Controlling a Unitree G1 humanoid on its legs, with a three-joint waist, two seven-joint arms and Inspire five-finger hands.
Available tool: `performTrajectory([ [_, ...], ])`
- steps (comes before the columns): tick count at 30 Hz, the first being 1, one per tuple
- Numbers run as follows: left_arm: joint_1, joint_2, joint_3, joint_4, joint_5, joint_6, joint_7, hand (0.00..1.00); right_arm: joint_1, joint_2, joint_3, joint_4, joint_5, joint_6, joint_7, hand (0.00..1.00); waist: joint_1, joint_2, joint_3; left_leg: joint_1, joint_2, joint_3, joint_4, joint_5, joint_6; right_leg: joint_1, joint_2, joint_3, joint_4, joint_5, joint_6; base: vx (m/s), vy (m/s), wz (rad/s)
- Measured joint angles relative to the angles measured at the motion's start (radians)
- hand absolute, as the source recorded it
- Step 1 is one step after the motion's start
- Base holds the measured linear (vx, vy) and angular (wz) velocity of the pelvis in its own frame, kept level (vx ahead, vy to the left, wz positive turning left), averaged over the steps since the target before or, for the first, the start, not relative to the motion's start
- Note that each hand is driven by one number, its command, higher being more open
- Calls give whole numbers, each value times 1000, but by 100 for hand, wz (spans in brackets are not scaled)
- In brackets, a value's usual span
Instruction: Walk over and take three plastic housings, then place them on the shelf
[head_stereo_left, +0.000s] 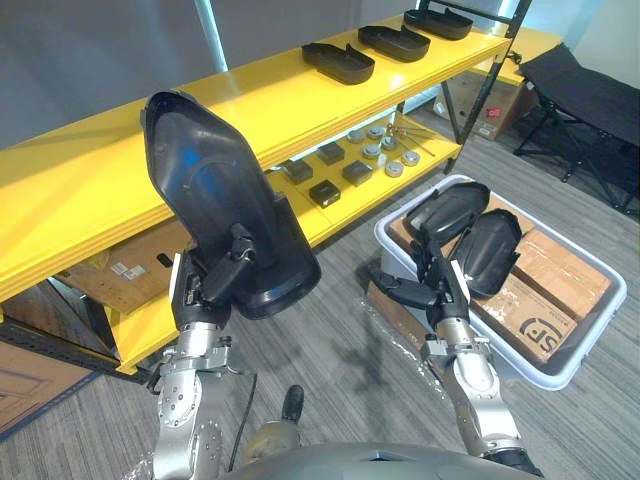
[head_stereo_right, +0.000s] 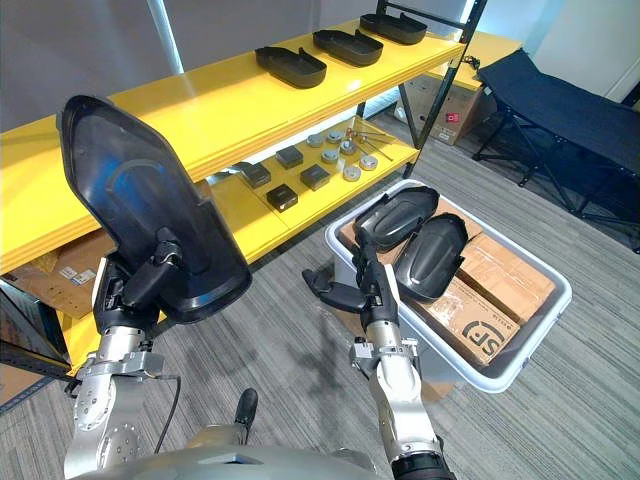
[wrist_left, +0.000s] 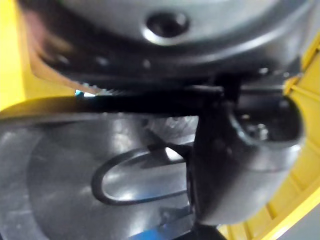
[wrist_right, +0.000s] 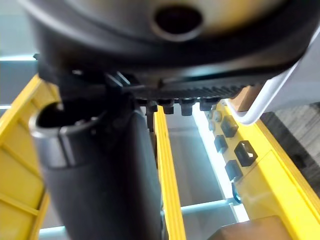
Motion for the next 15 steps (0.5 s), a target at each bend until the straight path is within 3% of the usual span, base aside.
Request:
performTrajectory([
  [7,0,-5,3,3,-143,-3,-5,0,-1,3,-3,-22,40,-10,-8,100,11,-1,8,8,3,28,0,-13,-6,0,-7,-1,-3,-10,-1,-82,7,-2],
  [10,0,-5,28,2,-142,-2,-24,0,-10,17,-7,-23,47,-12,-24,100,19,-22,20,0,-29,41,22,-24,8,2,-46,1,2,-19,-14,25,74,6],
  [12,1,-7,46,-3,-146,2,-38,0,-7,32,-22,-23,74,-2,-28,100,18,-57,42,-29,-85,71,147,-114,47,39,-89,0,26,-26,-49,132,158,15],
  [13,0,-10,58,-2,-157,7,-44,0,-8,38,-27,-22,79,6,-31,100,14,-55,45,-32,-100,64,188,-143,59,-18,-112,43,174,-5,-101,147,151,21],
  [15,1,-6,58,-11,-174,9,-57,0,0,42,-31,-22,79,7,-32,100,-5,-48,44,-25,-100,40,202,-160,76,-127,-116,115,379,94,-137,122,123,34],
])
